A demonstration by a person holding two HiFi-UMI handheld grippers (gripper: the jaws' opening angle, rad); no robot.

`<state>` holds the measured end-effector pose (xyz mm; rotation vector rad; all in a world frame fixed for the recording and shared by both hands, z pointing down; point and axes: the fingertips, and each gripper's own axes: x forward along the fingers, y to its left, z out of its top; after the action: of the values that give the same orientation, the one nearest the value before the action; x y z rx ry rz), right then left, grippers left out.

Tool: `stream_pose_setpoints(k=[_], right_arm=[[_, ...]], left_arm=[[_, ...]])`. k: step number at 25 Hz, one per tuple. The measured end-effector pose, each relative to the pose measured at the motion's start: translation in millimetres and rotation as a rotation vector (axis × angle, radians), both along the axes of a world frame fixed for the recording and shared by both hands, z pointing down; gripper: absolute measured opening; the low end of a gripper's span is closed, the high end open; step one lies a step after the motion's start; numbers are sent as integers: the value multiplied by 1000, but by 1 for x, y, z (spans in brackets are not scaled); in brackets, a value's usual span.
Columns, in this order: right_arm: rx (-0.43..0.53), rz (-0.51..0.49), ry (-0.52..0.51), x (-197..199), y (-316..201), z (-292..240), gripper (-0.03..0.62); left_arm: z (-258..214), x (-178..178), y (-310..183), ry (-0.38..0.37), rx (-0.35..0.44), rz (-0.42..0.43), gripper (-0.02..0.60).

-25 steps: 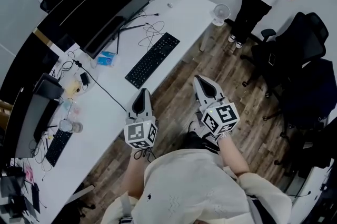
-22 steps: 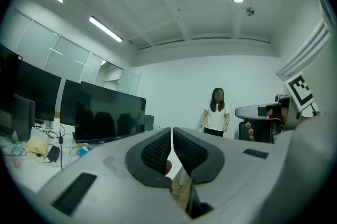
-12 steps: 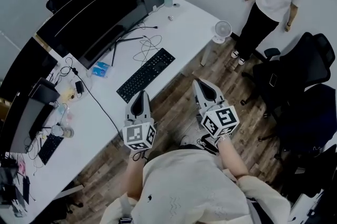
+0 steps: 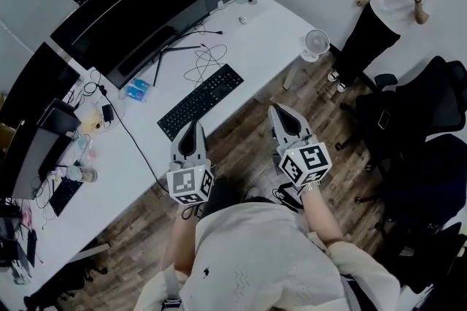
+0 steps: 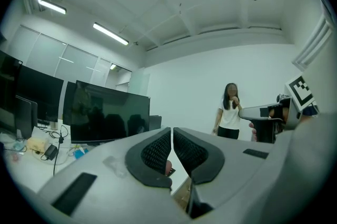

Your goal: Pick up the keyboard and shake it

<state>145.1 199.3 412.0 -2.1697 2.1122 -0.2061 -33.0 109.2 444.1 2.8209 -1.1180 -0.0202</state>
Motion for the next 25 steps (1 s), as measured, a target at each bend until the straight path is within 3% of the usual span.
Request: stream_pose_setpoints(k=[10,20,25], right_arm=[[-45,-8,-58,28,-50,23,2],[-102,-104,-38,44,-153,29,3],[-107,-143,-36,45,-210,26,3]], left_arm=[[22,18,-36,8,-39,-23,23],[36,17,-131,47,-94,-152,23],[31,26,-180,60,-83,-172,23]])
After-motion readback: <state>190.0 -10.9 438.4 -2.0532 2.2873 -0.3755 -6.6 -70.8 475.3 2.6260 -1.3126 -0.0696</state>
